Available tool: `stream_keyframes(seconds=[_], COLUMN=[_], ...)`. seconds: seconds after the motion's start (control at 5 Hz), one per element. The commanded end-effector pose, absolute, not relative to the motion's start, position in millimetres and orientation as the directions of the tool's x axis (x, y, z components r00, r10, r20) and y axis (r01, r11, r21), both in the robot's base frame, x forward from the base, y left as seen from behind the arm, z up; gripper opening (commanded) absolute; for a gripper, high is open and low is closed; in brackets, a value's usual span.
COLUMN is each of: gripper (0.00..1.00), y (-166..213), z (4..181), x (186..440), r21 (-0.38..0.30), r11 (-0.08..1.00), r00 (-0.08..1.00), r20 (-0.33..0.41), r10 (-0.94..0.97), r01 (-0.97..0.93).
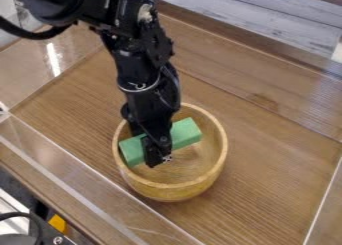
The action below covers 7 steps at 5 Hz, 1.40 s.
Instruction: Remove the green block from inside the brown bowl and put it on the table
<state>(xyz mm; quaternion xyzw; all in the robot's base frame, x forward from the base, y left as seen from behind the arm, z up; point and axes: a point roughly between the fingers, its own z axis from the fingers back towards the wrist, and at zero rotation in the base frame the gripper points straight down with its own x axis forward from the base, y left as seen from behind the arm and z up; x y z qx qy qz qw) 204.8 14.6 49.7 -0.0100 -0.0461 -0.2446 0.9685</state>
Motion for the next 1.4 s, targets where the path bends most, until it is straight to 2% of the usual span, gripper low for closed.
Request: stream_keyframes(seconds=[0.0, 1.2], gripper=[0.0, 0.0], y=[19.6, 26.2], z=[62.2, 60.5], x=[214.6, 212.5], r21=[0.033, 0.04], r11=[0.885, 0.88], r00=[0.875, 0.872], r20=[0.137, 0.123], r10=[-0.463, -0.474], r01=[0.463, 0.472])
